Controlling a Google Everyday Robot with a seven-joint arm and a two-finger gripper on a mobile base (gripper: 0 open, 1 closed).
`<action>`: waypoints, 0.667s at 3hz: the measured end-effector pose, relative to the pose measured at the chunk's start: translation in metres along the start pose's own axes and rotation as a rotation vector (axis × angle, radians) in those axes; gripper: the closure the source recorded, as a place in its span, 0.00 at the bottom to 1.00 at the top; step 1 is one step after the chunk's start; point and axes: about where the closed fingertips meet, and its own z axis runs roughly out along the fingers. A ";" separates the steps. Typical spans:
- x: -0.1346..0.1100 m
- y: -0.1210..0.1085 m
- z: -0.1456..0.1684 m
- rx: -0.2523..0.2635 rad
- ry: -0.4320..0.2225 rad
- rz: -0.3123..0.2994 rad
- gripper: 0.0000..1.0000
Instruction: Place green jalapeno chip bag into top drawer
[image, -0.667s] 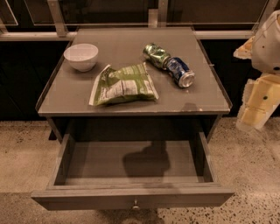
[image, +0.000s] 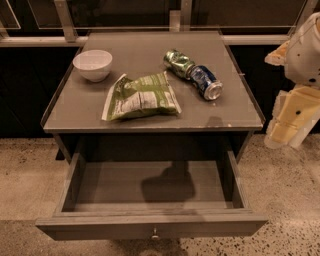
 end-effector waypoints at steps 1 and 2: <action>-0.012 -0.008 0.033 0.009 -0.125 0.001 0.00; -0.044 -0.031 0.069 -0.004 -0.302 -0.010 0.00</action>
Offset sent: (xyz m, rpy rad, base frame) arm 0.1116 0.0766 -0.0671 0.4816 -0.1172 0.1698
